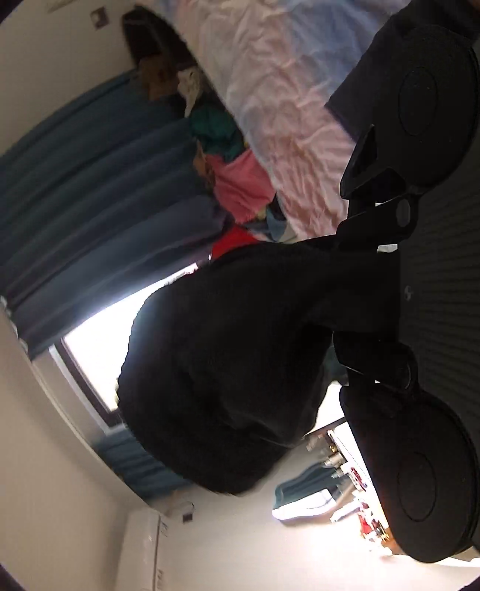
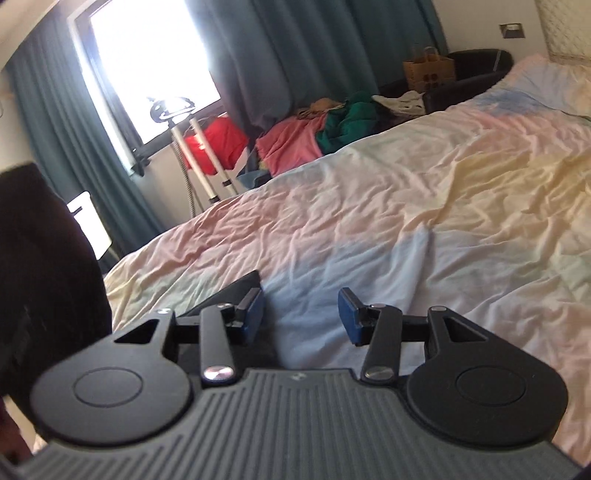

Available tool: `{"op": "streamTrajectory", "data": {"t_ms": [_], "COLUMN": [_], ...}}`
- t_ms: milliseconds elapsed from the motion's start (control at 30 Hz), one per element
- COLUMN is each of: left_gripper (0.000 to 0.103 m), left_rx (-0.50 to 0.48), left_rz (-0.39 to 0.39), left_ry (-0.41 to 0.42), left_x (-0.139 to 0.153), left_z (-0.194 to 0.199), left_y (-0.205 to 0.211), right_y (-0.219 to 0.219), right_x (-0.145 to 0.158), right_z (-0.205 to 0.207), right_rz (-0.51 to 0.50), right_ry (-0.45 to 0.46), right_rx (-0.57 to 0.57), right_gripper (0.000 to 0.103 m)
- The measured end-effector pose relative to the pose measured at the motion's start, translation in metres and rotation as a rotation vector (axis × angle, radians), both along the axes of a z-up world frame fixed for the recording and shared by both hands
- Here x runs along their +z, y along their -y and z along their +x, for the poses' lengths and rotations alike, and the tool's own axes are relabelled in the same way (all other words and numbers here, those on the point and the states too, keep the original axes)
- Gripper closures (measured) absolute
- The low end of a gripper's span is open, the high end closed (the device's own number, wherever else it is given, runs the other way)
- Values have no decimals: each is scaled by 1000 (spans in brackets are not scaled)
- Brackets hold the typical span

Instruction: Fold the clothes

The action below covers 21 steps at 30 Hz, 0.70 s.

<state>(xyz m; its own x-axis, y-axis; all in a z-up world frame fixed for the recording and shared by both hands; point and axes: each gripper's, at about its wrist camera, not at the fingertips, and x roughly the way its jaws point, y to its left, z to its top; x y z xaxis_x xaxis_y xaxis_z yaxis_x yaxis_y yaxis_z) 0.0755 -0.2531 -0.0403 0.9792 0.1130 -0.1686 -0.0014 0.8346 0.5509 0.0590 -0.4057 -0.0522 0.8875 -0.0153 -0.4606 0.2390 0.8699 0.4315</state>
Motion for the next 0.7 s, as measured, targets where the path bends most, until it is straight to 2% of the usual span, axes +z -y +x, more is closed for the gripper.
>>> {"op": "streamTrajectory", "data": {"t_ms": [100,167,200,267,300,333,367,433,500,633,700], "left_gripper": [81,79,79,66,62,54,39,22,19,15,11], "left_rx": [-82,-134,-133,-119,-121,-124,-143,-189,-221,-203,-193], "left_rz": [116,210,219,222,208,190,197,238,259,224,206], "left_ry": [-97,-172,-169,-146,-158,-174,-186,-194,-203,-200,-197], "left_x": [-50,-81,-87,-96,-95,-92,-89,-86,-83,-73,-68], "left_z": [1,1,1,0,4,8,13,13,4,-30,-47], "left_y": [50,74,77,80,76,72,64,47,24,-22,-45], "right_y": [30,45,50,55,55,56,55,50,42,23,14], "right_x": [-8,-17,-23,-32,-36,-38,-41,-46,-51,-59,-60], "right_z": [-3,-2,-1,3,5,6,7,12,18,26,26], "right_rz": [104,198,242,312,348,382,412,464,505,558,550], "right_ry": [3,-16,-31,-55,-57,-55,-52,-55,-71,-108,-115], "right_rx": [-79,-90,-85,-57,-42,-30,-19,23,86,162,163], "right_gripper": [53,53,53,53,53,53,53,53,53,51,27]}}
